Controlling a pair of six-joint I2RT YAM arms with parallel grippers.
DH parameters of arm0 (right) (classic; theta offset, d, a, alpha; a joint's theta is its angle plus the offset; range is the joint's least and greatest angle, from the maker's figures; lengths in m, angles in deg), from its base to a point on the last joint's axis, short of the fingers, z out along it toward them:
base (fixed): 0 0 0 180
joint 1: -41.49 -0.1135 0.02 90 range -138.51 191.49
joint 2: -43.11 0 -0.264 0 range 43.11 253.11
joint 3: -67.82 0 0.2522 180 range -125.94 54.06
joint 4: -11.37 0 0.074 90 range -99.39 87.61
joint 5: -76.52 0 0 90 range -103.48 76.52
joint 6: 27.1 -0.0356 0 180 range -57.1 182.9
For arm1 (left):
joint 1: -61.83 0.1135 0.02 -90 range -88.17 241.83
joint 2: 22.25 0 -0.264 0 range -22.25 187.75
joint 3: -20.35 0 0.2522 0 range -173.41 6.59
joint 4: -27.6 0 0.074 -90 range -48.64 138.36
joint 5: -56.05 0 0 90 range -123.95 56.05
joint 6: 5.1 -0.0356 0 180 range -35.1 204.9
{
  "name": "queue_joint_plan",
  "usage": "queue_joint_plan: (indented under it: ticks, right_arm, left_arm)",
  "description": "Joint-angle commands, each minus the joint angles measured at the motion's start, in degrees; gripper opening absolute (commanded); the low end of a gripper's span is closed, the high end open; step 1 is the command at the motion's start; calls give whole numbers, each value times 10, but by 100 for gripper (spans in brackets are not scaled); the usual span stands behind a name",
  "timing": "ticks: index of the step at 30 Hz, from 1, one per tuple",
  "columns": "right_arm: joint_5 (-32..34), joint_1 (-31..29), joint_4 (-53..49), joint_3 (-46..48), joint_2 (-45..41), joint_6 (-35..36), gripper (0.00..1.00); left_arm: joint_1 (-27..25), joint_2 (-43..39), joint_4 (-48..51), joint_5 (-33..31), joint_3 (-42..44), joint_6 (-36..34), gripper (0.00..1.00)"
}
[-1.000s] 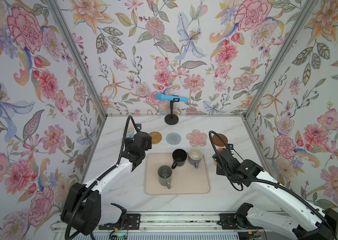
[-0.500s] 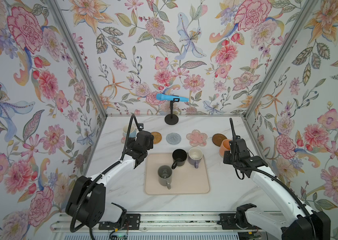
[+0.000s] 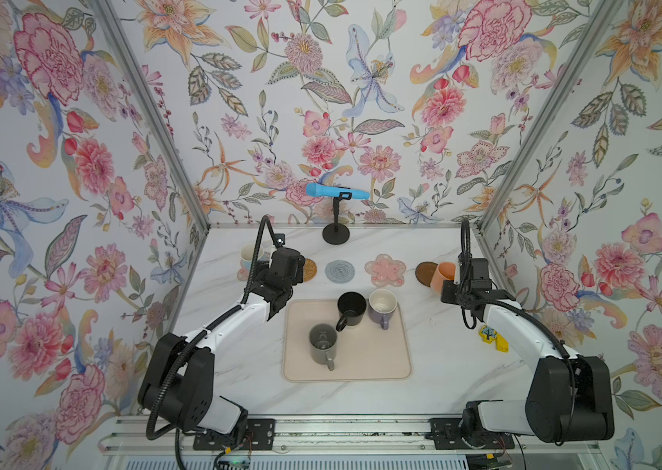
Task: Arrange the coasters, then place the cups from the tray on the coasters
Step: 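Carry the orange mug with the right gripper over the brown wooden coaster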
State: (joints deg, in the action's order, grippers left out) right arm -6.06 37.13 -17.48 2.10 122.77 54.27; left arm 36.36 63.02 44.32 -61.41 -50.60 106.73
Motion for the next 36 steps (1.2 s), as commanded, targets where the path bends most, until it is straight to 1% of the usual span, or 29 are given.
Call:
queue_joint_plan:
  ticks: [1, 5, 9, 19, 28, 31, 32, 36]
  right_arm:
    - [-1, 1, 97, -54, 15, 36, 0]
    - [0, 2, 117, -72, 46, 41, 0]
    - [7, 1, 147, -75, 71, 43, 0]
    - [29, -9, 190, -59, 91, 77, 0]
    - [21, -14, 214, -51, 120, 87, 0]
    - [8, -11, 222, -50, 127, 86, 0]
    - [3, -10, 226, -49, 129, 86, 0]
    - [-4, -6, 230, -52, 139, 81, 0]
  left_arm:
    - [-2, 17, 5, -6, -21, -7, 99]
    - [-2, 29, 6, -14, -31, -2, 99]
    - [-2, 19, -16, -3, -28, -5, 99]
    - [-1, 29, -39, -5, -26, -13, 99]
    - [-1, 38, -33, 6, -33, -9, 99]
    - [-1, 38, -32, 8, -34, -8, 99]
    - [-1, 57, -31, 8, -35, -7, 99]
    - [-1, 60, -26, 5, -40, -8, 99]
